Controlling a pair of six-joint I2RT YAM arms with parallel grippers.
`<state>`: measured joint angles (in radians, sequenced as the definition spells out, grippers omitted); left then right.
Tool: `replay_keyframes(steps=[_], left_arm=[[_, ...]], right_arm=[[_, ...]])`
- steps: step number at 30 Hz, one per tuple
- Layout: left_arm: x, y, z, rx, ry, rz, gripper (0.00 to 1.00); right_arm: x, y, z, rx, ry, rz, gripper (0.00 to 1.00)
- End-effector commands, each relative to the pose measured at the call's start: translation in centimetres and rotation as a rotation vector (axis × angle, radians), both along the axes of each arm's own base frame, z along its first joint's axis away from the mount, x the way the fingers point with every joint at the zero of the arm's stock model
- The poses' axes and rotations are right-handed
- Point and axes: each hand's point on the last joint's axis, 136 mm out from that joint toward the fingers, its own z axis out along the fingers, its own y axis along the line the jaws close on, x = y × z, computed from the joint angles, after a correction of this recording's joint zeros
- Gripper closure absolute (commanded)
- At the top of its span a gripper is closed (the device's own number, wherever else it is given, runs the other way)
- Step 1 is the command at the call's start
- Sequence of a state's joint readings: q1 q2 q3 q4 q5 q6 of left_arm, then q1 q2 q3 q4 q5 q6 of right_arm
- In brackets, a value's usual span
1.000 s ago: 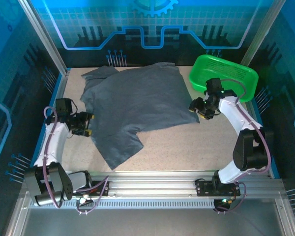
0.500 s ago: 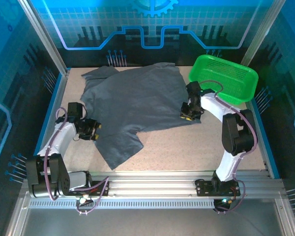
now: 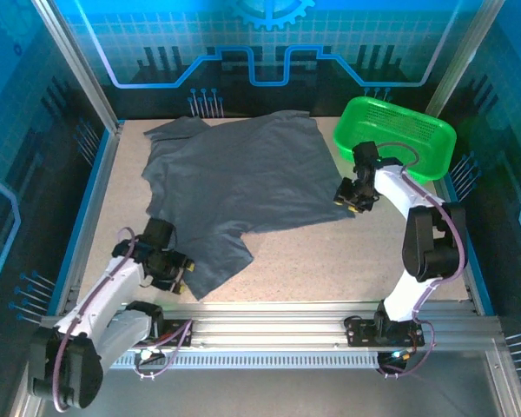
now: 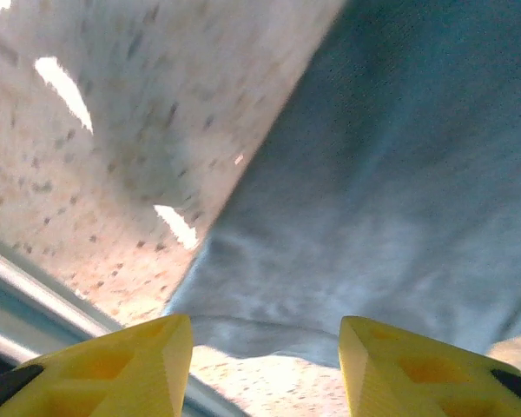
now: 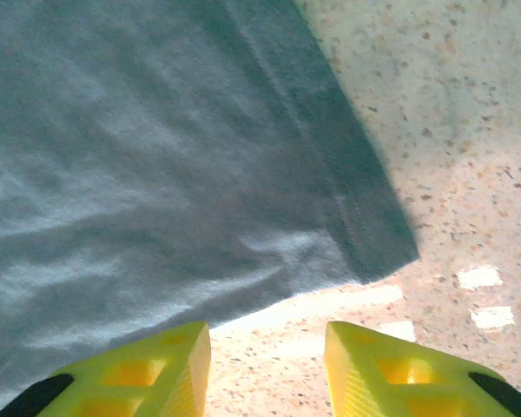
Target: Fold and stack the t-shirts
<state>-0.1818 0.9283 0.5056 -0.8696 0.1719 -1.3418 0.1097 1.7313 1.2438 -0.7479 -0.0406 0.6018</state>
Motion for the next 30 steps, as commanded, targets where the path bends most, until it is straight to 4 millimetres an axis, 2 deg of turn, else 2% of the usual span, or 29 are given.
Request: replay_keyframes(steps=[1, 8, 12, 14, 16, 17, 23, 30], left_arm=[[-1.1, -1.1, -0.9, -0.008, 0.057, 0.038, 0.49], [-1.4, -3.0, -3.7, 0.013, 0.125, -0.010, 0.50], [-1.7, -2.8, -5.4, 0.045, 0.161, -0.019, 0.61], [-1.7, -2.2, -5.6, 0.079, 0.162, -0.014, 0.76], [-1.4, -1.4, -5.0, 0.126, 0.142, -0.012, 0.98], [-1.3, -1.0, -4.5, 0.151, 0.134, -0.015, 1.00], [-2.4, 1.5, -1.5, 0.240, 0.101, -0.010, 1.00], [-2.4, 1.4, -1.2, 0.188, 0.050, 0.030, 1.00]], right_arm=[[-1.3, -0.3, -0.1, 0.028, 0.023, 0.004, 0.58], [-1.6, -0.6, -0.3, 0.043, 0.030, -0.006, 0.58], [-1.9, -0.9, -0.3, 0.041, 0.032, -0.022, 0.57], [-1.9, -1.1, -0.4, 0.037, 0.029, -0.029, 0.58], [-1.9, -1.2, -0.5, 0.033, 0.030, -0.038, 0.57], [-1.9, -1.3, -0.5, 0.031, 0.030, -0.043, 0.57], [-1.5, -1.8, -1.5, 0.011, 0.040, -0.093, 0.57], [-1.2, -2.6, -3.8, -0.037, 0.087, -0.123, 0.56]])
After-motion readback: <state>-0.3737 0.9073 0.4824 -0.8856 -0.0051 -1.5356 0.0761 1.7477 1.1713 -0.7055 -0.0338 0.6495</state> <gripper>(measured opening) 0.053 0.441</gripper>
